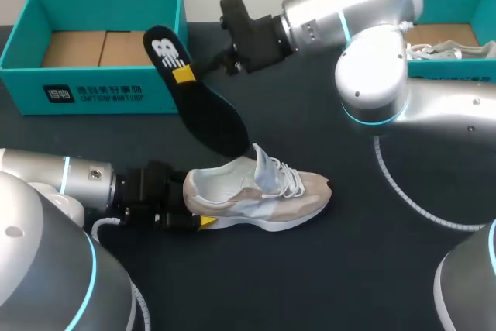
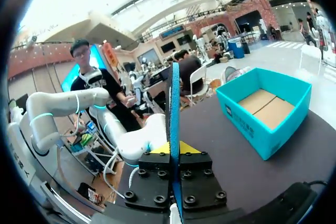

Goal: Take the shoe out of the shoebox, open the shoe tongue, remove and reinsert the insole, then place the shoe into the shoebox

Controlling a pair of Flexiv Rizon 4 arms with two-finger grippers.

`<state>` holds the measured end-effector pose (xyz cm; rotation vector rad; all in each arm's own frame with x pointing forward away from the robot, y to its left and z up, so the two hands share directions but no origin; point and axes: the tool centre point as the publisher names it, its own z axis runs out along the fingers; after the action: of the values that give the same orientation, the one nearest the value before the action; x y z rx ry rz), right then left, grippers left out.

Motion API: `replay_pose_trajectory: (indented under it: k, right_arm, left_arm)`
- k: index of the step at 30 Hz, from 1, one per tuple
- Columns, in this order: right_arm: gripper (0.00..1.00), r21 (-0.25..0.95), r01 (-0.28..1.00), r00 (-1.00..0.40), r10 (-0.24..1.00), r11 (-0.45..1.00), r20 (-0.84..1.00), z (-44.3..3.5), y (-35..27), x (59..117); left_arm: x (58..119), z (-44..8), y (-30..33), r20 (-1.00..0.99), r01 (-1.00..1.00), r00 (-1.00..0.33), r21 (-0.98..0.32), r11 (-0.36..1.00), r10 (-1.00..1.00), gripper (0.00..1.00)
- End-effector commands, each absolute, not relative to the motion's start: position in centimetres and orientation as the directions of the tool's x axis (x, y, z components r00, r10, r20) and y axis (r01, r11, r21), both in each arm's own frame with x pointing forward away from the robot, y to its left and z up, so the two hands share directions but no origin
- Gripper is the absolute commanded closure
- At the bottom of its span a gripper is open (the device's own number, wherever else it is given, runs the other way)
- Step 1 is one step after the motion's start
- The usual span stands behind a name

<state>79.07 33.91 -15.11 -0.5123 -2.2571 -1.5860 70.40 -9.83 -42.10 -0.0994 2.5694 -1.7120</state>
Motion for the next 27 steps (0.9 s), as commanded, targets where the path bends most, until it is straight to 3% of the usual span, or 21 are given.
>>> replay_pose_trajectory:
  k: [1, 11, 15, 27]
  right_arm:
    - [1.0, 0.796, 0.595, -0.802, 0.146, 0.108, 0.579, -13.9, 32.9, 77.7]
    - [1.0, 0.711, 0.7, -0.7, 0.132, -0.066, 0.702, -12.3, 30.5, 76.4]
    - [1.0, 0.666, 0.742, -0.656, 0.12, -0.075, 0.745, -11.9, 29.4, 75.5]
    - [1.0, 0.696, 0.716, -0.686, 0.129, -0.052, 0.716, -11.6, 29.1, 75.5]
  left_arm:
    - [70.2, -42.4, -9.9, -0.009, -0.025, -0.996, -0.922, 0.387, -0.084, 1.0]
    - [70.2, -42.4, -9.9, -0.009, -0.025, -0.996, -0.922, 0.387, -0.084, 1.0]
    - [70.2, -42.4, -9.9, -0.009, -0.025, -0.996, -0.922, 0.387, -0.084, 1.0]
    - [70.2, -42.4, -9.9, -0.009, -0.025, -0.996, -0.922, 0.387, -0.084, 1.0]
